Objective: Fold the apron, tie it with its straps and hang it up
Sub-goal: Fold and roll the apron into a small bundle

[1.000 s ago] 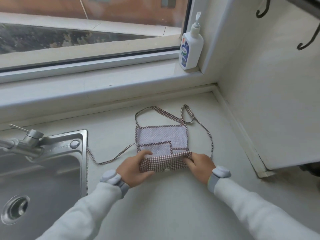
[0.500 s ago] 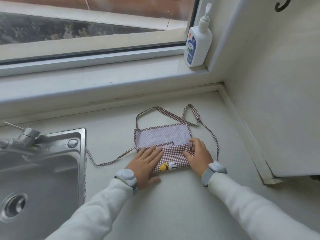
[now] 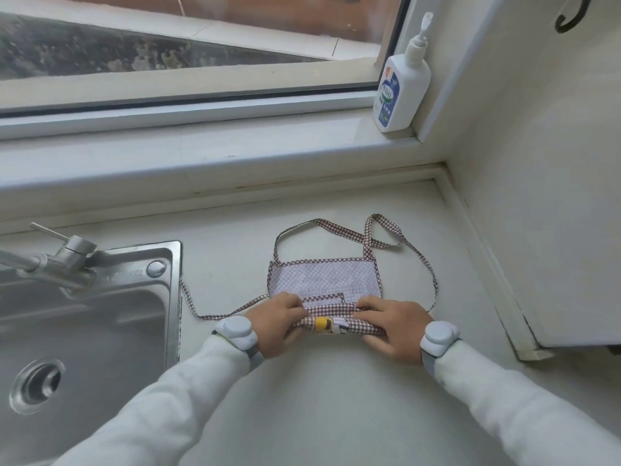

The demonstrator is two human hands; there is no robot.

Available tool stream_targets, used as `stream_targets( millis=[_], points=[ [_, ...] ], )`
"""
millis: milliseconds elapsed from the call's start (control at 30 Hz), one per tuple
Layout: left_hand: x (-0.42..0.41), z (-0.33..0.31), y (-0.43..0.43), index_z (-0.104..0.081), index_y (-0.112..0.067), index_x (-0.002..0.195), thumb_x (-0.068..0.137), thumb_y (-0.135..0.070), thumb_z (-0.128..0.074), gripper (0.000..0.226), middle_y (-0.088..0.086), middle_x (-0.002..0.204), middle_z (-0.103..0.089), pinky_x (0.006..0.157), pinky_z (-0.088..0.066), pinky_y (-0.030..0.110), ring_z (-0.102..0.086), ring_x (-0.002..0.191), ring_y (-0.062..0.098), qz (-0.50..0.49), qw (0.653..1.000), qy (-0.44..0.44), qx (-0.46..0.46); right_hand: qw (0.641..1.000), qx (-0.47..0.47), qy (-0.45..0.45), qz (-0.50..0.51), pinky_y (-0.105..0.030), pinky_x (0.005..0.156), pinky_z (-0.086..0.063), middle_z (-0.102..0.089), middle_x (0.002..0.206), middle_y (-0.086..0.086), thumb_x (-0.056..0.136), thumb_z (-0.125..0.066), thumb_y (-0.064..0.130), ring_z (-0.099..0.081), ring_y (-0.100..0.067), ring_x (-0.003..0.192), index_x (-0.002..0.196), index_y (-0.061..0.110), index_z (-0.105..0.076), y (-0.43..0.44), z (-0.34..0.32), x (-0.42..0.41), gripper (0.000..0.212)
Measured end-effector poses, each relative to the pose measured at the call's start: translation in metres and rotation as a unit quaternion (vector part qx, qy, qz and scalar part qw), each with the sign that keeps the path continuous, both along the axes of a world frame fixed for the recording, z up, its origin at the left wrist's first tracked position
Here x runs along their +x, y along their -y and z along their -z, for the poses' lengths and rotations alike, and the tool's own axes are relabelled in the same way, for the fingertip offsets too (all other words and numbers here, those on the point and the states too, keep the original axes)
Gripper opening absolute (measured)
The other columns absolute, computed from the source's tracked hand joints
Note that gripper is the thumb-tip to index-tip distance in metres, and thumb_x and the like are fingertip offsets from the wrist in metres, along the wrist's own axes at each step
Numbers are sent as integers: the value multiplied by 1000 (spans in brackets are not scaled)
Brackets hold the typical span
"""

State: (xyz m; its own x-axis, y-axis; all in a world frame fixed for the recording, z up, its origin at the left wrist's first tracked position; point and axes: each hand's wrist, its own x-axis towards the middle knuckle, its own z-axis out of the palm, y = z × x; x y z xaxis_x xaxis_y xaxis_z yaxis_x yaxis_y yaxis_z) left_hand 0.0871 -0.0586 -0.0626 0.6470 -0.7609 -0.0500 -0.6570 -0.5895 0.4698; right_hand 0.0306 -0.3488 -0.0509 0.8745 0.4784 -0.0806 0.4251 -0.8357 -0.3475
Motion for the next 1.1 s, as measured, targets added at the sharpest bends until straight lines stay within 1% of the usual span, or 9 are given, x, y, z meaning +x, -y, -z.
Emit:
stream_targets(
  millis=[100, 200, 333, 433, 600, 767, 867, 967, 1100],
  points=[
    [-11, -4, 6, -64, -29, 105, 87, -63, -38, 46, -1, 94, -58, 72, -48, 30, -52, 85, 18, 29, 997, 70, 33, 999, 7, 25, 27, -25, 71, -50, -66, 106, 18, 82, -51, 57, -60, -7, 91, 97, 32, -71, -5, -8, 3, 35],
    [-25, 10, 10, -67, -21, 96, 81, -42, -58, 27, 1, 98, -59, 77, -52, 34, -52, 92, 20, 32, 992, 124, 22, 977, 13, 46, 207, -31, 71, -47, -65, 71, 13, 87, -42, 48, -56, -12, 72, 74, 25, -68, -18, -12, 32, 37],
    [-41, 24, 10, -67, -14, 103, 84, -32, -51, 32, 4, 110, -62, 93, -50, 33, -49, 110, 21, 0, 990, 144, -9, 874, 70, -79, 474, -30, 73, -51, -67, 85, 6, 86, -52, 57, -62, -19, 76, 87, 22, -66, -26, -18, 95, 37],
    [-46, 28, 11, -63, -14, 112, 88, -29, -49, 32, 6, 116, -61, 91, -52, 33, -48, 116, 22, -19, 991, 129, -15, 836, 118, -136, 518, -23, 74, -43, -72, 91, 1, 84, -63, 42, -65, -24, 88, 91, 16, -73, -26, -16, 129, 29],
    [-49, 18, 20, -58, -30, 119, 71, -16, -72, 52, 7, 111, -61, 78, -55, 31, -56, 109, 27, -27, 994, 103, 13, 880, 172, -89, 434, -22, 76, -47, -74, 94, 3, 84, -66, 22, -66, -17, 87, 90, 19, -75, -40, -22, 133, 11],
    [-48, 14, 22, -58, -33, 117, 67, -18, -72, 54, 5, 109, -60, 73, -55, 30, -56, 106, 27, -37, 992, 122, 20, 986, 61, 132, 87, -25, 52, -47, -68, 84, 8, 81, -69, 19, -61, -14, 68, 92, 26, -73, -58, -11, 72, 13],
    [-44, 14, 22, -58, -33, 115, 73, -25, -64, 43, 1, 110, -60, 72, -55, 29, -55, 105, 24, -31, 992, 115, 30, 983, -48, 177, -29, -28, 40, -40, -59, 73, 0, 70, -68, 13, -56, -22, 55, 85, 20, -68, -58, 18, 38, 17],
    [-28, 4, 25, -64, -28, 101, 81, -21, -46, 28, -2, 98, -64, 64, -55, 35, -57, 92, 21, -56, 996, 58, -42, 974, -86, 208, -12, -30, 40, -36, -58, 76, -2, 75, -63, 12, -52, -22, 56, 92, 18, -65, -59, 34, 21, 18],
    [30, -18, 43, -60, -16, 111, 87, -12, -56, 25, 6, 114, -57, 84, -50, 41, -51, 105, 24, -275, 955, 34, -101, 968, -84, 237, 1, -32, 43, -38, -61, 87, -4, 85, -57, 22, -52, -23, 63, 110, 13, -64, -60, 41, 8, 27]
  ],
)
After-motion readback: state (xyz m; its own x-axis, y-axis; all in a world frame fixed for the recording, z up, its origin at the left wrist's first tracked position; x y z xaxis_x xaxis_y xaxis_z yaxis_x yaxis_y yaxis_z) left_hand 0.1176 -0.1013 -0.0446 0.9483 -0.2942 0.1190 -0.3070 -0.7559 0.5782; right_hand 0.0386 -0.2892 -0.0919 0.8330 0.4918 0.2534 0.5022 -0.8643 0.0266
